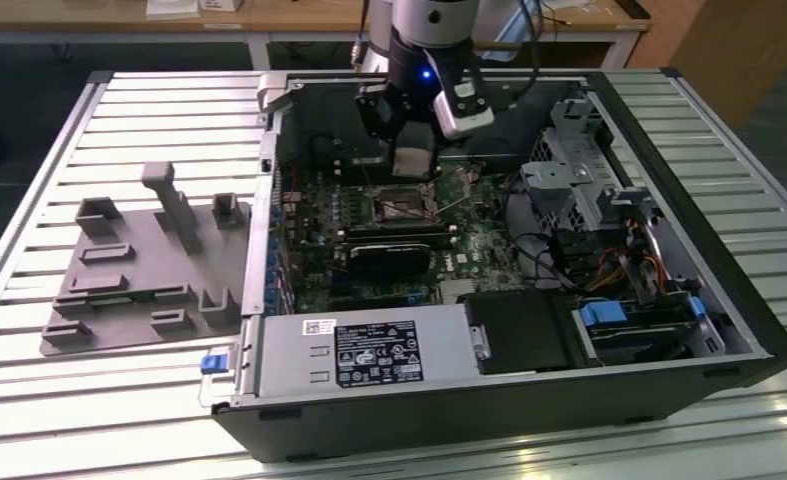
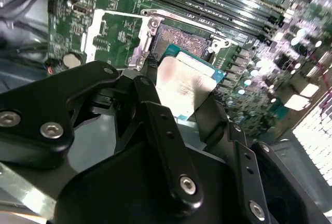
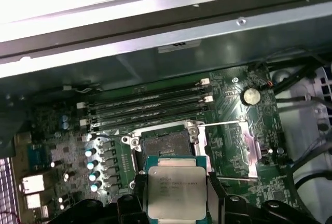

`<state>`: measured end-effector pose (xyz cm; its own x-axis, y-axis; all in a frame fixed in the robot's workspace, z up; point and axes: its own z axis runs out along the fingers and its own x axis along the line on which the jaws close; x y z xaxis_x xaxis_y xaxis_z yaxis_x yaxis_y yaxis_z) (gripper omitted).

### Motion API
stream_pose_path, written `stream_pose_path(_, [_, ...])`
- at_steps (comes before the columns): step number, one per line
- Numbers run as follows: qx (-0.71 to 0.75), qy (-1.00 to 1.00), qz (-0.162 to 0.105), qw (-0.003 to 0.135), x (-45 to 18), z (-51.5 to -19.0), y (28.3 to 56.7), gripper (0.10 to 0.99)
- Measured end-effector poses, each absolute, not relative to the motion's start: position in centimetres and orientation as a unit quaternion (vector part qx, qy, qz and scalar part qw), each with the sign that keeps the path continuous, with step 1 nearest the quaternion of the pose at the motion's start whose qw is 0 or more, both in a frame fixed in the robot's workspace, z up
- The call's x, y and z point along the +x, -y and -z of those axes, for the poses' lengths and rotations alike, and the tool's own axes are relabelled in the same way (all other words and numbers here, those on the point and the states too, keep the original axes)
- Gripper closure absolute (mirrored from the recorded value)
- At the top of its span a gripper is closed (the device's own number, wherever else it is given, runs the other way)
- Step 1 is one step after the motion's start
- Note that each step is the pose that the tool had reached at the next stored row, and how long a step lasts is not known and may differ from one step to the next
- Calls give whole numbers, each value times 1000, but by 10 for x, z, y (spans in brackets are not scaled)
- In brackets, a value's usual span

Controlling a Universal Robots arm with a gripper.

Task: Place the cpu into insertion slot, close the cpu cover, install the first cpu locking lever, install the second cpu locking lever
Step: 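Place the cpu into insertion slot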

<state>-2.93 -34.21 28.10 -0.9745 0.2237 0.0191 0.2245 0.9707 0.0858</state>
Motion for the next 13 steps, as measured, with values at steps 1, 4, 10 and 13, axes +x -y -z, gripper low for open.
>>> stream_pose_path(1, [-122, 992, 44, 4, -29, -280, 342, 549])
stream_pose_path(4, [-149, 988, 44, 3, -29, -279, 342, 549])
stream_pose_path(10, [-203, 978, 44, 1, -29, -277, 342, 549])
stream_pose_path(13, [-229, 972, 44, -1, -29, -277, 342, 549])
